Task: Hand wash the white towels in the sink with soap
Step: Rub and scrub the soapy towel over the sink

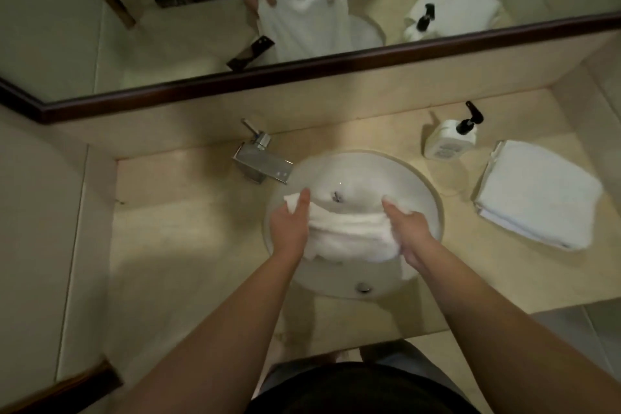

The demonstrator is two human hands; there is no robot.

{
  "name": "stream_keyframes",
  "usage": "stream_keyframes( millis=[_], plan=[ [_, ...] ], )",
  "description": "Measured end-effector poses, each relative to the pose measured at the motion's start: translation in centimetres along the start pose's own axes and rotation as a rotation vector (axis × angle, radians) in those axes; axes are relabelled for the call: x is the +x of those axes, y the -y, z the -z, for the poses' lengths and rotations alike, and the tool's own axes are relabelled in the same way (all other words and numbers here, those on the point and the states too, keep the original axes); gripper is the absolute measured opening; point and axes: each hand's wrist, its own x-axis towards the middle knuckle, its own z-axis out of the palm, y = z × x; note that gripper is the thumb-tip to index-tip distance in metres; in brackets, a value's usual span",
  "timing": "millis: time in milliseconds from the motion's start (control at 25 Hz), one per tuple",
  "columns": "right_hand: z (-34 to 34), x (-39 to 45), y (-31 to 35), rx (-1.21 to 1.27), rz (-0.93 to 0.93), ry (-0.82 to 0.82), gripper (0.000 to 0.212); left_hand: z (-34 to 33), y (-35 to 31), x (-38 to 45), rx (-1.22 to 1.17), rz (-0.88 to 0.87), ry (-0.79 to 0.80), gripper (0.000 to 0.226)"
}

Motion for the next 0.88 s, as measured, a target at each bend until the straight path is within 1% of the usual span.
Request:
stream_keyframes(
  millis=[120,200,240,320,360,440,520,600,640,680,720,760,800,840,880],
  plan=[
    [-0.5,-4.5,2.0,0.071,0.137,0.006,0.042,1.8,-1.4,-1.2,-0.030,-0.089,0.004,0.038],
    [-0.8,-7.4,3.2,0.095,0.214,0.016,0.039,3.0,-2.5,-2.0,-0.073,-0.172,-0.020,0.038],
    [-1.0,-9.0,3.9,0.116,0.250,0.008,0.034,3.5,-3.0,-2.3,-0.092,-0.222,-0.024,0.039],
    [-1.1,-11.5,5.6,0.204,0.332,-0.005,0.020,4.2,-3.8,-2.8,-0.133,-0.305,-0.006,0.051],
    [-1.1,-12.3,6.3,0.272,0.364,0.017,0.017,4.4,-4.1,-3.1,-0.152,-0.320,0.017,0.058],
    [-1.8,-13.3,7.6,0.438,0.352,0.084,0.012,4.3,-4.9,-3.7,-0.185,-0.297,0.042,0.061],
    [-2.8,-14.0,8.8,0.559,0.288,0.137,0.009,3.7,-5.9,-4.6,-0.223,-0.244,0.100,0.062],
    [-3.9,-14.2,9.5,0.565,0.280,0.144,0.007,2.6,-7.1,-5.5,-0.310,-0.175,0.154,0.066],
    [-4.6,-14.4,9.7,0.529,0.290,0.139,0.007,2.1,-7.7,-5.8,-0.350,-0.127,0.162,0.065],
    [-5.3,-14.4,9.8,0.477,0.339,0.116,0.008,1.6,-8.4,-6.0,-0.395,-0.077,0.165,0.061],
    [-6.0,-14.3,9.9,0.421,0.398,0.052,0.011,1.1,-9.0,-6.1,-0.433,-0.026,0.172,0.059],
    [-6.5,-14.0,9.9,0.378,0.466,-0.049,0.013,0.6,-9.6,-6.3,-0.450,-0.001,0.182,0.058],
    [-6.9,-13.7,9.9,0.341,0.512,-0.156,0.014,0.1,-9.7,-6.4,-0.431,-0.008,0.193,0.055],
    [-7.2,-13.5,9.9,0.346,0.545,-0.218,0.014,-0.3,-9.8,-6.5,-0.412,-0.031,0.195,0.049],
    [-7.6,-13.6,9.9,0.345,0.558,-0.247,0.016,-0.4,-10.0,-6.6,-0.407,-0.062,0.173,0.043]
  ],
)
